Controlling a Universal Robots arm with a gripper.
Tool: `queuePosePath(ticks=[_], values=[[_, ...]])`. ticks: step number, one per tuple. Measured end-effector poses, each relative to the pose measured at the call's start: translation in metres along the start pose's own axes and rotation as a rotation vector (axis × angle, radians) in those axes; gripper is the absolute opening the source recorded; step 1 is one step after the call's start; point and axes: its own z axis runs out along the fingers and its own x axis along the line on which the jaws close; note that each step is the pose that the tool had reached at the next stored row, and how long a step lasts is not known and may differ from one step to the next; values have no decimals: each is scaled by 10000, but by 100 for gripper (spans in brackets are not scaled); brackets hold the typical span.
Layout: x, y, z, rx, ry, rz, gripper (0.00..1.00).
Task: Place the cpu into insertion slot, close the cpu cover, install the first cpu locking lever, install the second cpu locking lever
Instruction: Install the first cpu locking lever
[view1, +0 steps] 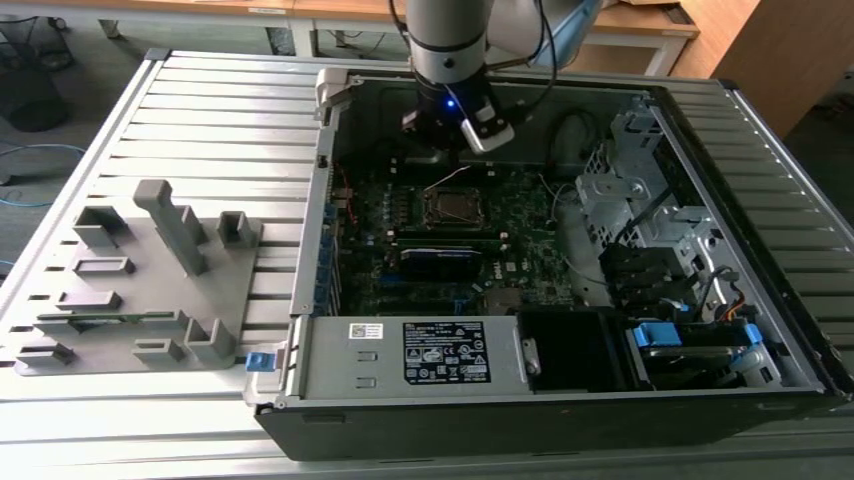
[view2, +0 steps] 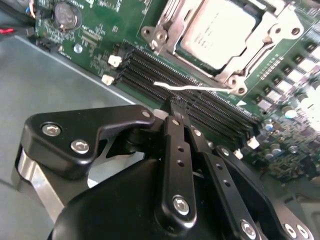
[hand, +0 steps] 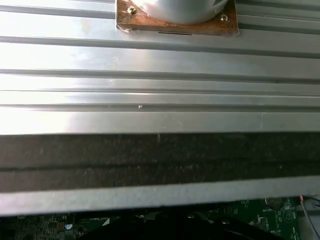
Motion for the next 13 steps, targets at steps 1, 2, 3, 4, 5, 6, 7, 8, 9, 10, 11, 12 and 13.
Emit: queuePosePath(ticks=[1, 2, 3, 4, 5, 6, 7, 8, 9, 10, 11, 12, 13], values=[[1, -15, -3, 8, -1, -1, 11], [1, -29, -6, 15, -2, -2, 11], [1, -41, -8, 20, -3, -4, 11], [2, -52, -11, 22, -4, -5, 11], [3, -61, -13, 21, -6, -5, 11], [5, -68, -15, 22, -8, -6, 11], [6, -75, -17, 22, -11, -6, 11], [8, -82, -19, 23, -14, -7, 11], [9, -88, -21, 22, -17, -7, 11], [10, -93, -22, 21, -21, -7, 11], [12, -97, -23, 22, -28, -8, 11], [14, -100, -23, 20, -44, -11, 11], [16, -103, -21, 19, -64, -16, 11]])
